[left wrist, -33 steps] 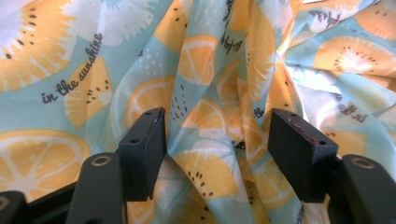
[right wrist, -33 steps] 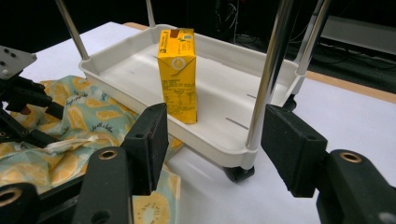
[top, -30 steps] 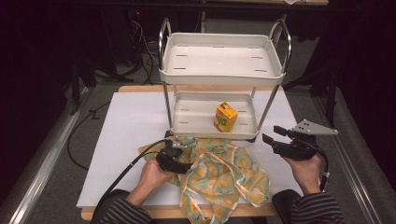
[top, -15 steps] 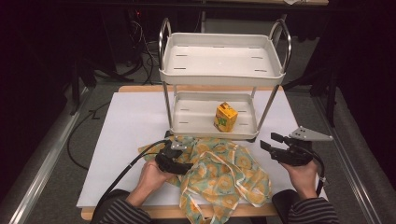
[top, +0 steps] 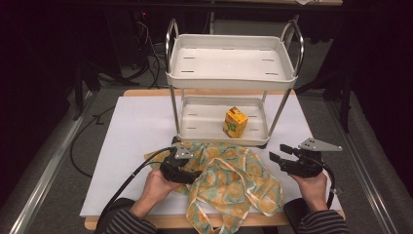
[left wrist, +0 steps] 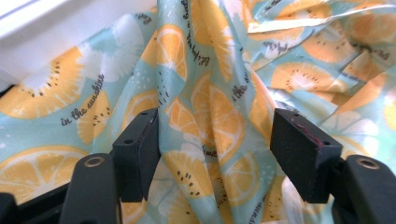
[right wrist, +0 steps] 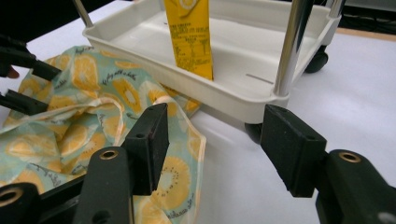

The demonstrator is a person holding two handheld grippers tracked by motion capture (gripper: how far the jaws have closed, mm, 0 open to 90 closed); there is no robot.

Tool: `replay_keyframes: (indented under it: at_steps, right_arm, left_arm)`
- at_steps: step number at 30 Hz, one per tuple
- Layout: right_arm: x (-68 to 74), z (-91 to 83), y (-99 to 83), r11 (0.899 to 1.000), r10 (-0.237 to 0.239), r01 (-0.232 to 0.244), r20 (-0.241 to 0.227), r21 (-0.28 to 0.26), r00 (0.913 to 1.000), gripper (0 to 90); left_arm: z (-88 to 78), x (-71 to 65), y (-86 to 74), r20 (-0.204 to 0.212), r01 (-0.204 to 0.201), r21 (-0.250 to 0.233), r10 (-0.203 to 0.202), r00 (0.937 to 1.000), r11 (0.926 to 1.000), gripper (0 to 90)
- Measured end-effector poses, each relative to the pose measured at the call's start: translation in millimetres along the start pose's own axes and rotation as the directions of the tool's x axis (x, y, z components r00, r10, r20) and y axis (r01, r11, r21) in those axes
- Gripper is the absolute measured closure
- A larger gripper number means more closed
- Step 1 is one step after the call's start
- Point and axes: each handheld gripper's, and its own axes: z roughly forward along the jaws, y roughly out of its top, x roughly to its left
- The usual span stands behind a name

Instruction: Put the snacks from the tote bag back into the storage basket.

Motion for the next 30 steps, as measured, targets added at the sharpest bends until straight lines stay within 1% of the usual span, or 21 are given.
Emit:
replay_keyframes:
  at_steps: [5,6,7,10,12,13,15,17,19,21,24,25,27,30]
  right_arm:
    - [-0.2,2.7,-5.0,1.000,0.013,-0.013,0.001,0.004,0.9999,42.8]
    - [-0.8,3.1,-5.9,1.000,0.008,-0.008,0.001,0.003,1.0000,42.9]
    - [-0.8,3.7,-7.7,1.000,0.017,-0.017,0.000,0.004,0.9999,42.9]
    - [-2.2,5.9,-12.5,1.000,0.024,-0.024,0.000,0.014,0.9997,42.9]
    - [-3.3,7.3,-15.4,0.999,0.030,-0.030,0.000,0.019,0.9995,43.0]
    - [-3.6,7.8,-16.7,0.999,0.036,-0.036,0.001,0.022,0.9994,43.0]
    - [-4.9,9.1,-18.6,0.999,0.035,-0.035,0.001,0.030,0.9994,43.0]
    - [-4.9,10.1,-19.5,0.998,0.045,-0.045,0.004,0.035,0.9990,43.1]
    - [-5.3,11.5,-20.4,0.998,0.043,-0.043,0.003,0.039,0.9991,43.1]
    - [-6.4,12.7,-21.5,0.998,0.040,-0.041,0.006,0.047,0.9992,43.1]
    - [-7.3,14.4,-23.1,0.997,0.053,-0.053,0.008,0.051,0.9986,43.2]
    - [-8.2,14.9,-23.5,0.998,0.046,-0.047,0.008,0.052,0.9989,43.2]
    - [-8.8,15.5,-24.1,0.997,0.054,-0.055,0.009,0.058,0.9985,43.2]
    - [-9.4,16.7,-24.8,0.997,0.054,-0.055,0.012,0.062,0.9984,43.2]
  left_arm:
    - [-4.4,-0.5,1.8,0.010,0.003,-0.018,-0.003,0.9999,0.9998,34.4]
    - [-5.5,-0.5,1.8,0.012,0.001,-0.020,-0.001,0.9999,0.9998,34.3]
    - [-6.5,-0.7,1.8,0.013,-0.002,-0.020,0.002,0.9999,0.9998,34.3]
    - [-8.6,-2.1,2.4,0.022,-0.003,-0.027,0.004,0.9998,0.9996,34.1]
    - [-10.5,-3.5,3.9,0.037,0.016,-0.027,-0.015,0.9992,0.9995,33.5]
    - [-11.7,-3.9,4.5,0.041,0.016,-0.029,-0.015,0.9990,0.9994,33.1]
    - [-14.0,-4.6,5.3,0.044,0.013,-0.044,-0.011,0.9990,0.9989,33.0]
    - [-16.9,-4.7,6.7,0.049,0.014,-0.059,-0.011,0.9987,0.9981,33.0]
    - [-19.5,-4.6,8.1,0.054,0.017,-0.074,-0.013,0.9985,0.9971,33.0]
    - [-22.4,-4.3,10.2,0.058,0.027,-0.095,-0.021,0.9981,0.9951,33.0]
    - [-26.9,-1.7,13.9,0.064,0.044,-0.116,-0.037,0.9973,0.9922,33.0]
    - [-28.7,-0.4,15.3,0.064,0.051,-0.126,-0.043,0.9970,0.9907,33.0]
    - [-31.7,1.8,17.8,0.065,0.064,-0.145,-0.055,0.9964,0.9873,33.1]
    - [-35.5,6.3,21.5,0.058,0.072,-0.166,-0.063,0.9963,0.9835,33.3]
